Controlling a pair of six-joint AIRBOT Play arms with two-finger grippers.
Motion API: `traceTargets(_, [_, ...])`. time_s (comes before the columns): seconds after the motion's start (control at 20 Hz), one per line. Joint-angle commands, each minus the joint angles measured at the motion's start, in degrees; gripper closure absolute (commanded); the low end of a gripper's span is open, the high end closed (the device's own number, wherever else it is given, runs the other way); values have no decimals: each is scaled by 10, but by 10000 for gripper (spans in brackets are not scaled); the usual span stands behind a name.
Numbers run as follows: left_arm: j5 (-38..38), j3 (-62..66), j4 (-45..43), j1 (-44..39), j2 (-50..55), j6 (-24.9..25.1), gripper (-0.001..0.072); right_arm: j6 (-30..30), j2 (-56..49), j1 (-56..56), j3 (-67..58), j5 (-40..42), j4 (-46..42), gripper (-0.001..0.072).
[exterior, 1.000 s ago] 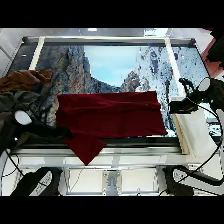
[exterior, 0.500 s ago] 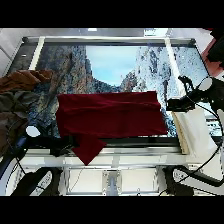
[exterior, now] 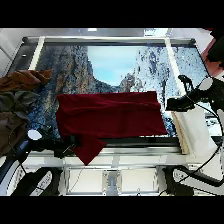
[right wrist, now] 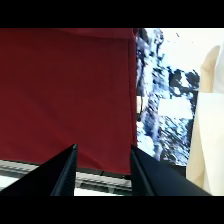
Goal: Fold the shirts.
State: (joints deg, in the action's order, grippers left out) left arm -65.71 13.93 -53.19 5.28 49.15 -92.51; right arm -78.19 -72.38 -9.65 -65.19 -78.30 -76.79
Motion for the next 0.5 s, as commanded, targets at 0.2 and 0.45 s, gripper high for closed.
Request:
traceTargets(0.2, [47,-10,75,0,0,62,693,0,0,0,0,1,-6,323])
traceTargets(0.45, [30,-10,80,0,0,72,693,-22,21,-59,57,-18,34,322])
